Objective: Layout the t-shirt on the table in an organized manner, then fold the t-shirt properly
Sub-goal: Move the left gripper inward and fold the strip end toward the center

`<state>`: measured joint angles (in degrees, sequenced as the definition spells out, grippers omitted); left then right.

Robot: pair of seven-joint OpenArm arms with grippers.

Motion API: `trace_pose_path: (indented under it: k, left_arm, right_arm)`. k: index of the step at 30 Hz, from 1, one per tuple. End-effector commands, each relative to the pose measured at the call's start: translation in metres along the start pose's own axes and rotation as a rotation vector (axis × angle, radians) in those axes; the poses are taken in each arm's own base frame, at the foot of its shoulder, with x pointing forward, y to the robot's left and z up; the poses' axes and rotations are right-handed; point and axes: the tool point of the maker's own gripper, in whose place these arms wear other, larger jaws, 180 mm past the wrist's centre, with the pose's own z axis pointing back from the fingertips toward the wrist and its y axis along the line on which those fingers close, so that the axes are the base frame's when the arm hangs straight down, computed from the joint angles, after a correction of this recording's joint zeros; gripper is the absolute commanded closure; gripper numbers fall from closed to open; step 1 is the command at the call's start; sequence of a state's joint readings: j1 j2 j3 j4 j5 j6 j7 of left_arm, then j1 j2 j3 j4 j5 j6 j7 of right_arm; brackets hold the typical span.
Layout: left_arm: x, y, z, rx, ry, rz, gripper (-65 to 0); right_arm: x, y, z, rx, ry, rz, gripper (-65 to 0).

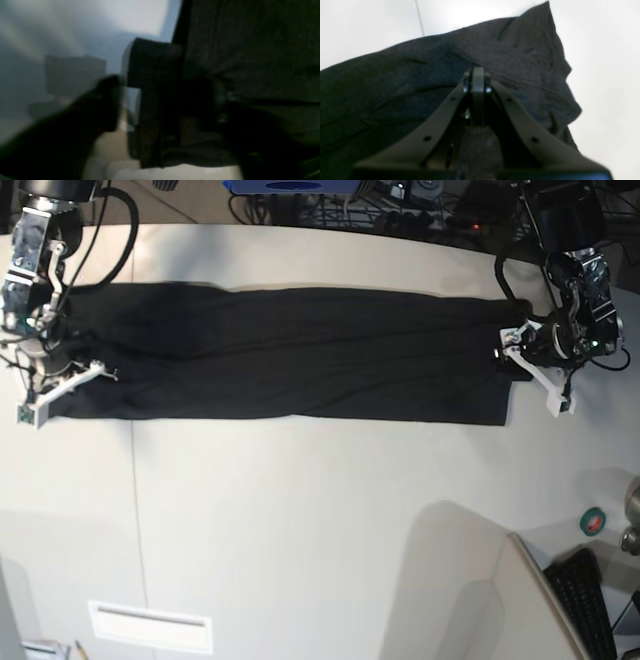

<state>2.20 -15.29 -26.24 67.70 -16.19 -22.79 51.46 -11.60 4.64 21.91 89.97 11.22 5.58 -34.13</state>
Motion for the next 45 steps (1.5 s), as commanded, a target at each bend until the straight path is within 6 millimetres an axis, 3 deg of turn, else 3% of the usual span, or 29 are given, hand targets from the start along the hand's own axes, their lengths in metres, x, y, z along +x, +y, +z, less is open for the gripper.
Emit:
trace_pose_path:
  k: [1,4,7,11,16,19,24,27,36,40,45]
  left_arm:
    - [-0.013,-0.003,-0.002,-0.011,0.054,-0.003,-26.0]
    - [-0.013,-0.004,-0.005,-0.018,0.062,0.008,-0.8]
    - [-0.010,0.001,-0.010,-0.018,0.063,0.034,0.0]
    - [0.021,0.027,-0.002,0.032,-0.053,0.019,0.0]
    - [0.064,0.041,0.033,0.113,-0.191,-0.053,0.0]
    - [0.070,0.037,0.058,0.173,-0.259,-0.083,0.0]
    - [0.061,-0.031,0.071,0.115,-0.261,-0.173,0.0]
    - [0.054,-0.077,0.067,0.048,-0.259,-0.199,0.0]
    - [0.030,-0.190,0.044,-0.143,-0.207,-0.240,0.0]
    - [0.020,-0.224,0.039,-0.197,-0.181,-0.255,0.0]
    - [0.013,-0.242,0.039,-0.231,-0.169,-0.281,0.0]
  right_arm:
    - [0.020,-0.002,0.005,-0.003,-0.062,0.010,0.0]
    - [0.021,-0.002,0.011,-0.005,-0.076,0.019,0.0]
    - [0.025,-0.004,0.018,-0.009,-0.094,0.031,0.0]
    - [0.025,-0.004,0.024,-0.009,-0.103,0.038,0.0]
    - [0.022,-0.005,0.025,-0.011,-0.096,0.040,0.0]
    - [0.022,-0.005,0.024,-0.011,-0.095,0.040,0.0]
    - [0.024,-0.005,0.023,-0.010,-0.099,0.038,0.0]
    - [0.024,-0.005,0.023,-0.010,-0.099,0.038,0.0]
    - [0.025,-0.006,0.023,-0.012,-0.099,0.041,0.0]
    - [0.026,-0.017,0.025,-0.038,-0.102,0.020,0.0]
    - [0.025,-0.023,0.026,-0.050,-0.102,0.016,0.0]
